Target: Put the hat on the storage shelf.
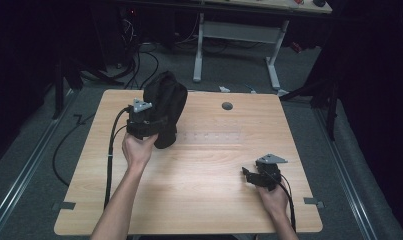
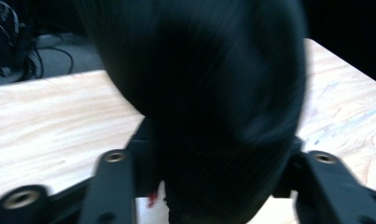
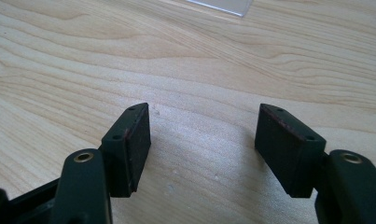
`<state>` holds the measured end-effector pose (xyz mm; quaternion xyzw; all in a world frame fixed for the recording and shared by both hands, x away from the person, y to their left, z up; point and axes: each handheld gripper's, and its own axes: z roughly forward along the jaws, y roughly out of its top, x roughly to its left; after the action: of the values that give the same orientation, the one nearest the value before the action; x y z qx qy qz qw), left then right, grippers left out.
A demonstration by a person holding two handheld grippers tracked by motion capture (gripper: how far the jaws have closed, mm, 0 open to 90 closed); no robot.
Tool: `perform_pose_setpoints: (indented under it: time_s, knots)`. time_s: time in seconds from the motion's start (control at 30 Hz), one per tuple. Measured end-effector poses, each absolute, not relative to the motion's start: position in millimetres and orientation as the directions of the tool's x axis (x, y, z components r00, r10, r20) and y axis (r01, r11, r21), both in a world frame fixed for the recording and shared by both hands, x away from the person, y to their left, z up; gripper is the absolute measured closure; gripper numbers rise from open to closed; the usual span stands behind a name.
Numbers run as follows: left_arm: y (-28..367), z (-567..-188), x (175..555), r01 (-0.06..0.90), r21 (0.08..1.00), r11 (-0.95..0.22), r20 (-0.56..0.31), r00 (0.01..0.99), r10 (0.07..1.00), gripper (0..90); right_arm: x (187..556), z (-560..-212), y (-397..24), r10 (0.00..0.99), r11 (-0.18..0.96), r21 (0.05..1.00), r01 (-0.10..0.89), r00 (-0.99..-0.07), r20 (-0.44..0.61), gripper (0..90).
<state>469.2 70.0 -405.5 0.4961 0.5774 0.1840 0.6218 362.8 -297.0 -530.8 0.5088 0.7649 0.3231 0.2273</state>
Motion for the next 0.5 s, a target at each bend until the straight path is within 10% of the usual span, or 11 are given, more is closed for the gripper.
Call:
perform_pose_setpoints:
  time_s: [0.5]
  knots:
    - [78,-400,456,0.334,0.822,0.461,-0.556,0.299,0.775,15.2,363,-531,-297,0.925,0.274,0.725,0.632,-0.379,-0.019,35.8]
